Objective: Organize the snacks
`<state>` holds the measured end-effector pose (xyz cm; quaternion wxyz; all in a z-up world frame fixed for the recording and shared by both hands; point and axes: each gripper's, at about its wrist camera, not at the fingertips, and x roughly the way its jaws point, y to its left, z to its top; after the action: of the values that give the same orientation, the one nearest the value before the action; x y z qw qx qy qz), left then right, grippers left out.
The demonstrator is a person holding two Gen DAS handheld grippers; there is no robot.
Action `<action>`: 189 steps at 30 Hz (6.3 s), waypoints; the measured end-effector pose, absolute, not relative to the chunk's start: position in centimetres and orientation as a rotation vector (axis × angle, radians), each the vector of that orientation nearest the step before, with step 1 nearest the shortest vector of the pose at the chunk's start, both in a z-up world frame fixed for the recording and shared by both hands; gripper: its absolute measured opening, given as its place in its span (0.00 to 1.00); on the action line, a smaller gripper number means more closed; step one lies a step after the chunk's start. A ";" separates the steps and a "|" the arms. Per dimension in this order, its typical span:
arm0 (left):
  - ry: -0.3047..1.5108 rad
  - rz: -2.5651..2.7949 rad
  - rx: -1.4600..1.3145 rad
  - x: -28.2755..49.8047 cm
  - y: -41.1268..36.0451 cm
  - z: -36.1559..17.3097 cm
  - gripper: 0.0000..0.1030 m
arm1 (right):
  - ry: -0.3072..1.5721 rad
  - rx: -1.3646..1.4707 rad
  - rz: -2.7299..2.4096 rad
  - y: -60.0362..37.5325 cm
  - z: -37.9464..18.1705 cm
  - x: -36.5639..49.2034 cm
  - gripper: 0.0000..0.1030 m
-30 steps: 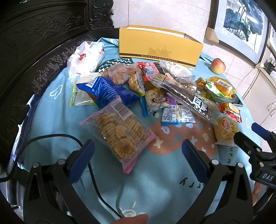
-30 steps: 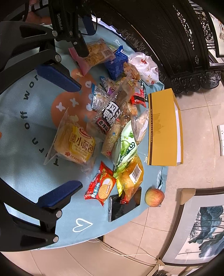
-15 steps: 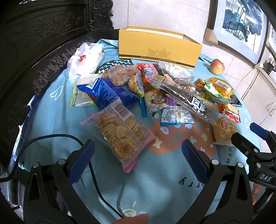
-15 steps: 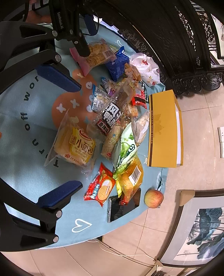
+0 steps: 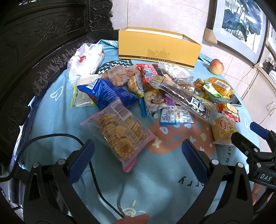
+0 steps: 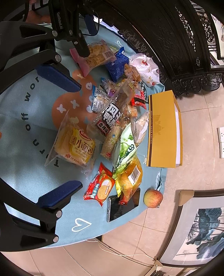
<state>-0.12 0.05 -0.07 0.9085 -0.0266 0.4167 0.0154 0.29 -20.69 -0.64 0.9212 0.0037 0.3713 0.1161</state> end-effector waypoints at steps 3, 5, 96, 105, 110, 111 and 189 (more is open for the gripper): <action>0.859 0.032 -0.055 -0.1 0.0 -0.1 0.98 | 0.763 0.009 0.236 -20.7 -0.6 0.3 0.99; 0.860 0.030 -0.051 -0.2 -0.1 -0.1 0.98 | 0.764 0.013 0.236 -20.9 -0.6 0.2 0.99; 0.805 -0.111 -0.036 0.9 0.5 0.1 0.29 | 0.734 0.213 0.386 -24.2 0.2 1.4 0.45; 0.664 -0.166 -0.012 6.1 -2.7 8.4 0.29 | 0.572 0.208 0.429 -24.3 7.3 4.6 0.45; 0.690 -0.125 -0.048 15.5 -3.7 11.1 0.29 | 0.492 0.222 0.386 -23.9 10.5 11.4 0.45; 0.711 -0.115 -0.058 17.4 -3.7 11.1 0.29 | 0.477 0.215 0.368 -23.8 10.9 12.9 0.45; 0.786 0.269 0.108 8.8 0.2 -2.2 0.47 | 0.798 0.407 0.482 -26.0 -1.7 10.5 0.99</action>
<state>8.80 0.18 -2.22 0.9136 0.0525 0.3816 0.1305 10.49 -26.00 -1.67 0.8734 0.1950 0.3820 0.2307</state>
